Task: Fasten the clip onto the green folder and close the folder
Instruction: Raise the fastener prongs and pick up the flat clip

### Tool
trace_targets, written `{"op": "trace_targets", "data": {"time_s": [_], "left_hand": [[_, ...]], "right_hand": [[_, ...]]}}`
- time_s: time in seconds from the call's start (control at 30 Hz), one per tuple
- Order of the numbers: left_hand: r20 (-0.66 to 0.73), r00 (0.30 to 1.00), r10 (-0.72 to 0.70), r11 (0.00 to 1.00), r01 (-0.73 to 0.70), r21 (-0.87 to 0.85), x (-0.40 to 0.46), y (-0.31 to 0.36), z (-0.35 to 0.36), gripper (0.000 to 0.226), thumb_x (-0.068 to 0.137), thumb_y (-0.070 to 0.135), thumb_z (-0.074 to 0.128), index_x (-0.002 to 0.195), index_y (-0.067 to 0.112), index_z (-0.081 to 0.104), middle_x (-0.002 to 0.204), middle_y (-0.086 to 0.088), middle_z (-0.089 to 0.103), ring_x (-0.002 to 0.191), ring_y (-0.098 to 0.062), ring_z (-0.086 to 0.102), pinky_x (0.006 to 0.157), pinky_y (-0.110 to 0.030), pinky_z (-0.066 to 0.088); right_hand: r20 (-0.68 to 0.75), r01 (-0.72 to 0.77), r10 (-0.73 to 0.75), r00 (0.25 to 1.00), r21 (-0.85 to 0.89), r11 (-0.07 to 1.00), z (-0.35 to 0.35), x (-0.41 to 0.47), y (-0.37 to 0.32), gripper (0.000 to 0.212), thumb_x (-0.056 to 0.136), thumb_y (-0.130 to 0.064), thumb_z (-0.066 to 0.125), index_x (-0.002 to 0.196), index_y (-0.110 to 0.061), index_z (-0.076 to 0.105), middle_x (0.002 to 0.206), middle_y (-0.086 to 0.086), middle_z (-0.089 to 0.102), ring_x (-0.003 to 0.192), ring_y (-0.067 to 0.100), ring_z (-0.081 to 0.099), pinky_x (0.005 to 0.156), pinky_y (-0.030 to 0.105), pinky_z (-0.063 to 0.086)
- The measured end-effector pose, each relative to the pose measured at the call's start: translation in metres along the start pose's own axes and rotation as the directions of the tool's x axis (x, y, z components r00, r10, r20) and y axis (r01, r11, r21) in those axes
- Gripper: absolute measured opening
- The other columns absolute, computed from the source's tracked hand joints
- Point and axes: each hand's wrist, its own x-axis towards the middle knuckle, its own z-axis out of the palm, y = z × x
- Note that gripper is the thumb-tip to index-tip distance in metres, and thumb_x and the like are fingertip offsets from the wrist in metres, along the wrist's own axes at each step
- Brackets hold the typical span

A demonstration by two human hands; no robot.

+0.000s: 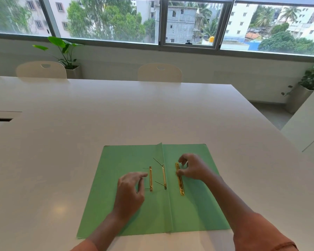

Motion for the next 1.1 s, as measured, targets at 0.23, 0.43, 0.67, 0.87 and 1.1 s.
{"op": "trace_targets", "data": {"time_s": [0.23,0.43,0.67,0.87,1.1], "left_hand": [[0.056,0.998,-0.009,1.0,0.01,-0.014,-0.019,0.027,0.016,0.031,0.085,0.012,0.078,0.113,0.023,0.075,0.11,0.019,0.069,0.105,-0.001,0.062,0.092,-0.026,0.038],[0.06,0.997,-0.044,0.999,0.045,-0.011,-0.022,0.022,0.022,0.028,0.087,0.035,0.074,0.113,0.025,0.074,0.108,0.016,0.073,0.101,-0.003,0.065,0.089,-0.034,0.042],[0.063,0.996,-0.055,0.998,0.056,-0.007,-0.023,0.022,0.024,0.029,0.085,0.039,0.074,0.112,0.026,0.074,0.108,0.02,0.07,0.099,-0.002,0.065,0.087,-0.034,0.04],[0.053,0.996,-0.071,0.997,0.071,0.004,-0.021,0.025,0.023,0.029,0.084,0.033,0.082,0.111,0.026,0.075,0.107,0.016,0.074,0.099,-0.001,0.064,0.087,-0.034,0.039],[0.028,0.996,-0.081,0.997,0.081,-0.002,-0.02,0.032,0.027,0.025,0.083,0.03,0.084,0.107,0.026,0.077,0.103,0.017,0.075,0.096,0.001,0.062,0.084,-0.032,0.035]], "right_hand": [[0.115,-0.031,0.045,0.992,-0.125,0.992,-0.006,0.016,-0.013,0.055,0.072,-0.029,0.094,0.118,-0.013,0.067,0.113,0.001,0.062,0.106,0.021,0.058,0.094,0.035,0.054],[0.147,-0.072,0.098,0.984,-0.168,0.983,-0.009,0.023,-0.022,0.064,0.067,-0.027,0.097,0.12,-0.012,0.066,0.114,0.002,0.058,0.109,0.024,0.059,0.097,0.039,0.054],[0.173,-0.125,0.149,0.974,-0.143,0.982,-0.01,0.028,-0.025,0.059,0.063,-0.025,0.099,0.113,-0.016,0.069,0.108,0.001,0.061,0.098,0.02,0.06,0.083,0.033,0.053],[0.185,-0.142,0.169,0.968,-0.15,0.979,-0.013,0.033,-0.025,0.062,0.057,-0.027,0.102,0.108,-0.017,0.069,0.108,0.0,0.06,0.099,0.021,0.059,0.08,0.032,0.051],[0.237,-0.137,0.178,0.955,-0.177,0.975,-0.016,0.037,-0.028,0.063,0.059,-0.026,0.101,0.111,-0.013,0.068,0.116,0.006,0.063,0.105,0.027,0.061,0.087,0.038,0.057]]}}
